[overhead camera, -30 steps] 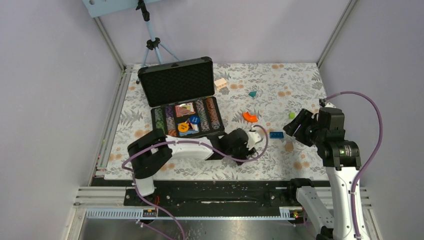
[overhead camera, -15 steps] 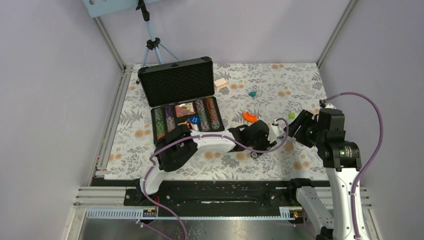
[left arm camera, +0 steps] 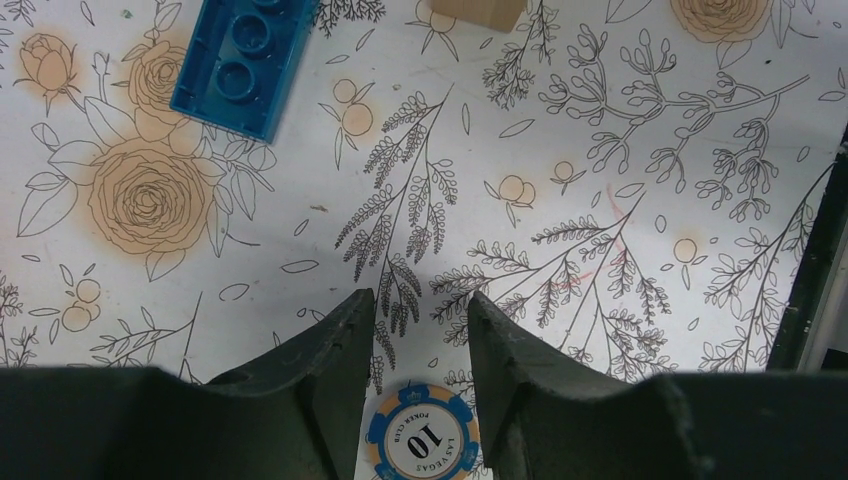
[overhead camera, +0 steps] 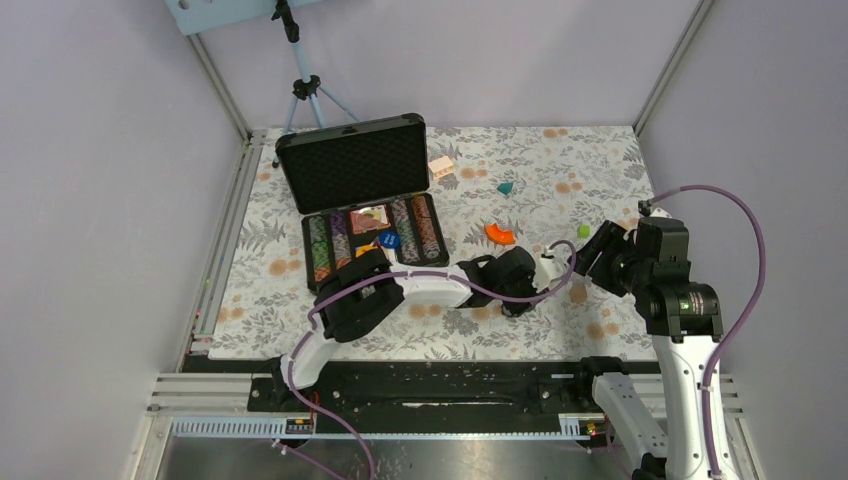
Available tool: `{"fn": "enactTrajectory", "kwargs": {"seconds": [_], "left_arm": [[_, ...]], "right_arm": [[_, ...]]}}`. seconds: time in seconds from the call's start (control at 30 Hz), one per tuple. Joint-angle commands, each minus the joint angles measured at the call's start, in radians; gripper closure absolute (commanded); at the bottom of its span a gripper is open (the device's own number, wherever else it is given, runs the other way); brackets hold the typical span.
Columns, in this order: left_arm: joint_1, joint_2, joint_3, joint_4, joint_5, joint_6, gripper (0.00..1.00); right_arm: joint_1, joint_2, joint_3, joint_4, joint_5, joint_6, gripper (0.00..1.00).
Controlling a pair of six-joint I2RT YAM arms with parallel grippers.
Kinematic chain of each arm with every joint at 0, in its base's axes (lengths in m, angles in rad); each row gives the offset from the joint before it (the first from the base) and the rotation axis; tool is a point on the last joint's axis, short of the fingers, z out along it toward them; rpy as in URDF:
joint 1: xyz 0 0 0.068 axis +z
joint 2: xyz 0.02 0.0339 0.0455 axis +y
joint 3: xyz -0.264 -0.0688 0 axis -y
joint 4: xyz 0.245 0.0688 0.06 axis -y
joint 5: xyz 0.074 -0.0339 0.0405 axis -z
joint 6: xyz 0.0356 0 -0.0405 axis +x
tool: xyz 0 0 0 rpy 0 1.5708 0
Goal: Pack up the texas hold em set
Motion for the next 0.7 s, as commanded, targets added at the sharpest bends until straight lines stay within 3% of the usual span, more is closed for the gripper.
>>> {"fn": "enactTrajectory", "kwargs": {"seconds": [0.0,0.67], "left_arm": [[-0.006,-0.006,-0.085,0.006,0.021,0.008,0.60],[-0.006,-0.148,-0.400,0.010,-0.035,-0.008,0.63]], "right_arm": [[0.005,-0.002,0.031,0.012,-0.015,-0.006,0.39],[0.004,-0.010,0.022,0.012,0.004,-0.005,0.37]]}}
